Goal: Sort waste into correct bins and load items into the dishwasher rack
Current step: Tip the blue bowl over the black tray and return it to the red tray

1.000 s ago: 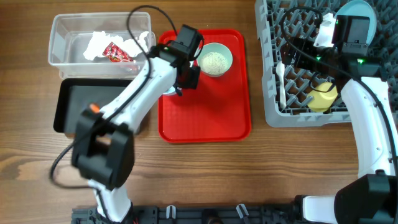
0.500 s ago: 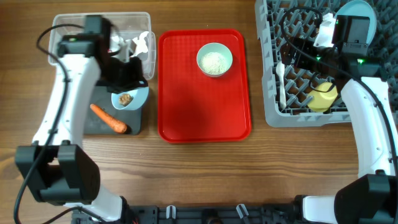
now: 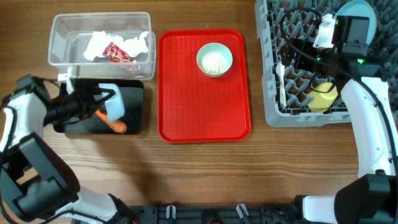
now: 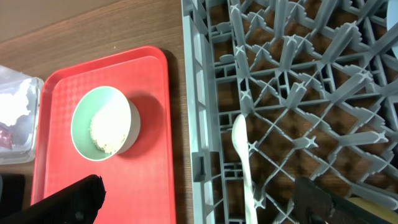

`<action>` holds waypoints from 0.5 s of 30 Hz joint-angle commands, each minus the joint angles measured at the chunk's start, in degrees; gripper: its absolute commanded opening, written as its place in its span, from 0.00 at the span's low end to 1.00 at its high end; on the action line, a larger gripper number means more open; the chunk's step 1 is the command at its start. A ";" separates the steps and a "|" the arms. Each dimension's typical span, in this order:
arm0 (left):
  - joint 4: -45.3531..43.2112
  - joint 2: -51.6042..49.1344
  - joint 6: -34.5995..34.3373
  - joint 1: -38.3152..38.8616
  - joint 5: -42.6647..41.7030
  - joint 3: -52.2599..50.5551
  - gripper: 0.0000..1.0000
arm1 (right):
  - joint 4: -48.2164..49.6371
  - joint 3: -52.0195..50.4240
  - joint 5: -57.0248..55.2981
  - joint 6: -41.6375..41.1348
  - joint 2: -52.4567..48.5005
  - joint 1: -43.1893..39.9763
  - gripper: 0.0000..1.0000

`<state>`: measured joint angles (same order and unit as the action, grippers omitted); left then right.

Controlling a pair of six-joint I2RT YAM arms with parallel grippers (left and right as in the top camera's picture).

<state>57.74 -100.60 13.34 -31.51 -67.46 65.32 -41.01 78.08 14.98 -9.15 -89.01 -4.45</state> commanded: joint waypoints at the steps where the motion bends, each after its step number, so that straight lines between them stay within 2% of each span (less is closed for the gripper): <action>1: -1.66 0.39 1.68 -1.18 -10.60 -0.87 0.04 | 0.04 0.17 0.52 0.63 -0.02 0.09 1.00; 6: -3.56 0.42 1.20 -1.03 -22.56 -0.87 0.04 | -0.20 0.17 0.50 1.66 -0.02 0.09 1.00; 9: -3.58 0.42 1.27 -0.83 -22.69 -0.87 0.04 | -0.17 0.17 0.52 1.64 -0.02 0.09 1.00; 13: -7.04 2.51 1.22 6.49 -14.49 -0.70 0.04 | -0.20 0.17 0.52 1.66 -0.02 0.09 1.00; 15: -11.34 4.33 -2.67 13.07 -7.87 -0.70 0.04 | -0.20 0.17 0.52 1.64 -0.02 0.09 1.00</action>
<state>49.98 -100.20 13.47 -26.98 -83.20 64.64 -41.15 78.08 14.98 -8.71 -89.01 -4.45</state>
